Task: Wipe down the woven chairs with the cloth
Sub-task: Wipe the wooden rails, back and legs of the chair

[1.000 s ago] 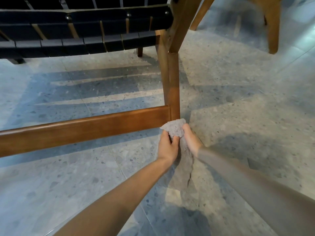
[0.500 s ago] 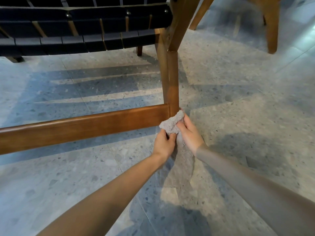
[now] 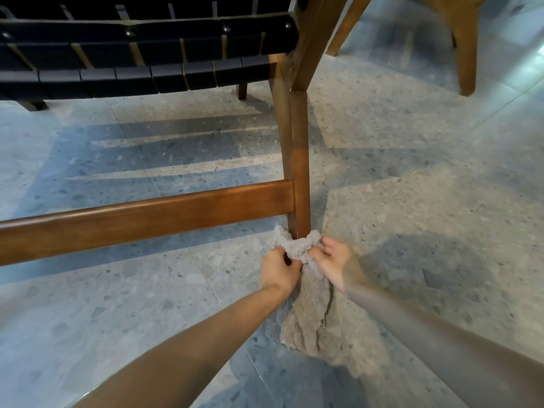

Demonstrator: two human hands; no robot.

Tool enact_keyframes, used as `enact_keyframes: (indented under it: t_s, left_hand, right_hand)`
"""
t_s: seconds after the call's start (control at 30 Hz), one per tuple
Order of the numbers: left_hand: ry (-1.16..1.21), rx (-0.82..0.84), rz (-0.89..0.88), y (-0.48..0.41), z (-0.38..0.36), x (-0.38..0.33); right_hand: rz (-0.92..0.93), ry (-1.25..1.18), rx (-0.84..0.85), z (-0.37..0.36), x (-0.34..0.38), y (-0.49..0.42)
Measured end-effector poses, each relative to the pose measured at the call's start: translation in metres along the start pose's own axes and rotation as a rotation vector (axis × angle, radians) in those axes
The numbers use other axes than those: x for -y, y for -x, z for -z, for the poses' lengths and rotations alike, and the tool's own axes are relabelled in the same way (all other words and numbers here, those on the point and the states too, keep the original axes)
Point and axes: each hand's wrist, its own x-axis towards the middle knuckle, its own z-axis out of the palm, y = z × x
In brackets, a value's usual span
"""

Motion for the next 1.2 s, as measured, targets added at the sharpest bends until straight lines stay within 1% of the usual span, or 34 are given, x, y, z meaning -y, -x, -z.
enact_keyframes:
  t_s: [0.07, 0.17, 0.2, 0.33, 0.4, 0.43, 0.47, 0.53, 0.57, 0.6, 0.63, 0.7, 0.77, 0.83, 0.93, 1.0, 1.03, 1.07, 1.1, 1.13, 1.2]
  left_hand:
    - [-0.015, -0.033, -0.03, -0.001, 0.008, -0.005]
    - [-0.019, -0.011, -0.098, -0.005, 0.03, -0.019]
    - [-0.021, 0.001, -0.134, -0.007, 0.041, -0.026]
    - [-0.068, 0.021, -0.331, -0.009, 0.095, -0.053]
    - [-0.08, 0.003, -0.385, -0.007, 0.128, -0.063]
    - [-0.073, -0.005, -0.4, -0.005, 0.145, -0.067]
    - [-0.049, -0.008, -0.411, -0.003, 0.162, -0.069]
    - [0.01, -0.027, -0.431, 0.002, 0.194, -0.067]
    - [0.025, -0.045, -0.438, 0.005, 0.207, -0.065]
    - [0.039, -0.058, -0.44, 0.009, 0.221, -0.062]
    - [0.051, -0.066, -0.445, 0.011, 0.233, -0.058]
    - [0.008, -0.066, -0.471, 0.014, 0.258, -0.05]
    - [-0.12, -0.044, -0.524, 0.012, 0.283, -0.043]
    - [-0.27, 0.005, -0.591, 0.011, 0.312, -0.034]
    - [-0.485, 0.122, -0.653, 0.009, 0.332, -0.029]
    - [-0.655, 0.204, -0.66, 0.009, 0.34, -0.022]
    - [-0.743, 0.218, -0.663, 0.008, 0.343, -0.019]
    - [-0.819, 0.195, -0.672, 0.006, 0.345, -0.016]
    - [-0.866, 0.136, -0.691, 0.004, 0.346, -0.013]
    - [-0.881, 0.063, -0.708, 0.002, 0.348, -0.011]
    - [-0.849, -0.076, -0.699, -0.001, 0.348, -0.009]
  right_hand:
    - [0.093, 0.076, -0.134, 0.005, 0.005, -0.001]
    - [0.231, 0.099, -0.356, 0.009, 0.023, 0.003]
    - [0.274, 0.092, -0.406, 0.009, 0.031, 0.003]
    - [0.521, 0.049, -0.477, 0.007, 0.077, 0.003]
    - [0.578, 0.043, -0.493, 0.006, 0.106, 0.002]
    - [0.57, 0.011, -0.461, 0.005, 0.12, 0.002]
    - [0.556, -0.057, -0.386, 0.004, 0.135, 0.003]
    - [0.495, -0.272, -0.123, -0.002, 0.161, 0.007]
    - [0.454, -0.329, -0.003, -0.006, 0.172, 0.008]
    - [0.435, -0.32, 0.072, -0.01, 0.181, 0.009]
    - [0.434, -0.275, 0.109, -0.016, 0.188, 0.008]
    - [0.435, -0.165, 0.128, -0.026, 0.2, 0.005]
    - [0.418, -0.085, 0.193, -0.034, 0.209, 0.003]
    - [0.409, 0.0, 0.306, -0.041, 0.216, 0.001]
    - [0.402, 0.125, 0.443, -0.037, 0.213, -0.004]
    - [0.484, 0.226, 0.492, -0.043, 0.216, -0.001]
    - [0.548, 0.269, 0.497, -0.045, 0.217, -0.001]
    - [0.612, 0.295, 0.484, -0.048, 0.219, -0.001]
    - [0.652, 0.296, 0.454, -0.051, 0.219, -0.002]
    - [0.647, 0.267, 0.42, -0.053, 0.219, -0.003]
    - [0.553, 0.156, 0.357, -0.058, 0.218, -0.004]
